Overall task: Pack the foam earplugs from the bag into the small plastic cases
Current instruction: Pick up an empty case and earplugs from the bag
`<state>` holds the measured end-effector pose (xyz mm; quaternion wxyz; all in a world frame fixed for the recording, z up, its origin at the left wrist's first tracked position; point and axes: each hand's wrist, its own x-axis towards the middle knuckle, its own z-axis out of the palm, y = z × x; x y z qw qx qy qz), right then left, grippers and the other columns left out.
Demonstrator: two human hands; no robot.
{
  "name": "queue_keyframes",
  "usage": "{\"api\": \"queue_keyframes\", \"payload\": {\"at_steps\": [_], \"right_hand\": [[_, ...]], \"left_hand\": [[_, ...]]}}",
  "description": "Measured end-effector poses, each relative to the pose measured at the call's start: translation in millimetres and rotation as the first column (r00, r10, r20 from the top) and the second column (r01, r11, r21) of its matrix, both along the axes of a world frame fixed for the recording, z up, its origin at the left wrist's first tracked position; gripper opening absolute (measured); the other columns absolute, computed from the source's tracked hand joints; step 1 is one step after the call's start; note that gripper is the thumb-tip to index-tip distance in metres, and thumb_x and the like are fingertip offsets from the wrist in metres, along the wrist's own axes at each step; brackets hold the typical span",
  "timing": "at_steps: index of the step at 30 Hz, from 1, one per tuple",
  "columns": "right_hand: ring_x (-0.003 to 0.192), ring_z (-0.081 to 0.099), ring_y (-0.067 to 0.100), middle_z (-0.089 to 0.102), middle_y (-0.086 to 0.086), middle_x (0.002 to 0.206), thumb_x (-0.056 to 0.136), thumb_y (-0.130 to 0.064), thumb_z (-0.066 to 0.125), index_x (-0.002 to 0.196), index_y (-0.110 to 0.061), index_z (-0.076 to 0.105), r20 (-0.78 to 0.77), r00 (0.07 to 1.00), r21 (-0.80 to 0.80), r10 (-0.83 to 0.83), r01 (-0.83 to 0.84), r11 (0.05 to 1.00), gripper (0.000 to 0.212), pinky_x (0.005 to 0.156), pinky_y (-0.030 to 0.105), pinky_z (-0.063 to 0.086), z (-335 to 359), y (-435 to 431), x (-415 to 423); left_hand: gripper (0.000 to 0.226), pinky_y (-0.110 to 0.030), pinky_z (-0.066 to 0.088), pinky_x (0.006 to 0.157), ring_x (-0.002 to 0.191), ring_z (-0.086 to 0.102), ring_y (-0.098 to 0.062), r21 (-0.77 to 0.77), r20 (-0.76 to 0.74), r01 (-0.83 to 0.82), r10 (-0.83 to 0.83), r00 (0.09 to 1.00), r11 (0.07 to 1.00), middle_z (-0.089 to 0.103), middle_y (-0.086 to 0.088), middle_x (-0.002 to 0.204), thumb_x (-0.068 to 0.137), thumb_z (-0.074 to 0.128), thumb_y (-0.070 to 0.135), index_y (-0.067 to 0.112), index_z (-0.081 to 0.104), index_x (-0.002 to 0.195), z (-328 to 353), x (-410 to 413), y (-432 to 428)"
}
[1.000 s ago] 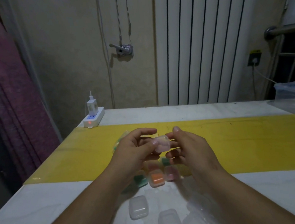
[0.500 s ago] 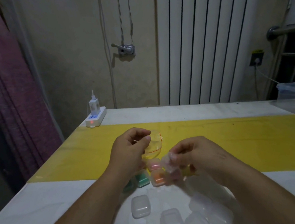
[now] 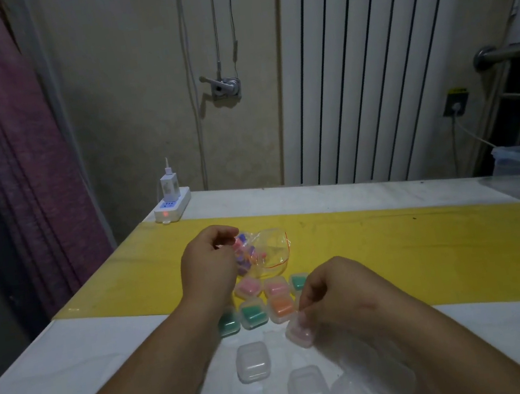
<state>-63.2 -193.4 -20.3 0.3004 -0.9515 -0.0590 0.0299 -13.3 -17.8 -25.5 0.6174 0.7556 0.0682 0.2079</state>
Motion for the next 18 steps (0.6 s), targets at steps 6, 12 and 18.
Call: {"api": "queue_keyframes", "payload": {"at_steps": [6, 12, 18], "right_hand": [[0.068, 0.058, 0.003, 0.066, -0.011, 0.072, 0.083, -0.024, 0.071, 0.071, -0.029, 0.068, 0.181, 0.977, 0.175, -0.114, 0.082, 0.981, 0.014, 0.059, 0.015, 0.042, 4.3, 0.8, 14.5], [0.088, 0.059, 0.007, 0.068, -0.010, 0.092, 0.092, -0.021, 0.064, 0.091, -0.029, 0.072, 0.193, 0.977, 0.124, -0.088, 0.065, 0.990, 0.011, 0.071, 0.018, 0.044, 4.9, 7.2, 45.2], [0.092, 0.065, 0.020, 0.073, 0.002, 0.095, 0.095, -0.026, 0.058, 0.094, -0.018, 0.074, 0.128, 0.989, 0.040, -0.076, 0.071, 0.997, 0.018, 0.083, 0.032, 0.053, 1.2, 28.8, 76.9]], "left_hand": [[0.045, -0.019, 0.050, 0.068, 0.078, 0.061, -0.002, 0.224, -0.020, -0.040, 0.045, 0.999, 0.974, 0.066, 0.006, 0.103, 0.086, 0.046, -0.008, 0.025, 0.071, 0.105, -7.4, 10.1, 12.7], [0.042, -0.035, 0.049, 0.094, 0.108, 0.053, -0.018, 0.376, -0.090, -0.020, 0.058, 0.994, 0.926, 0.064, 0.004, 0.113, 0.079, 0.070, 0.001, 0.029, 0.071, 0.110, -13.3, 26.0, 29.0], [0.020, -0.033, 0.045, 0.082, 0.101, 0.046, -0.018, 0.640, -0.102, 0.008, 0.075, 0.992, 0.768, 0.056, 0.009, 0.090, 0.078, 0.069, 0.013, 0.030, 0.070, 0.087, -13.8, 28.8, 38.5]]}}
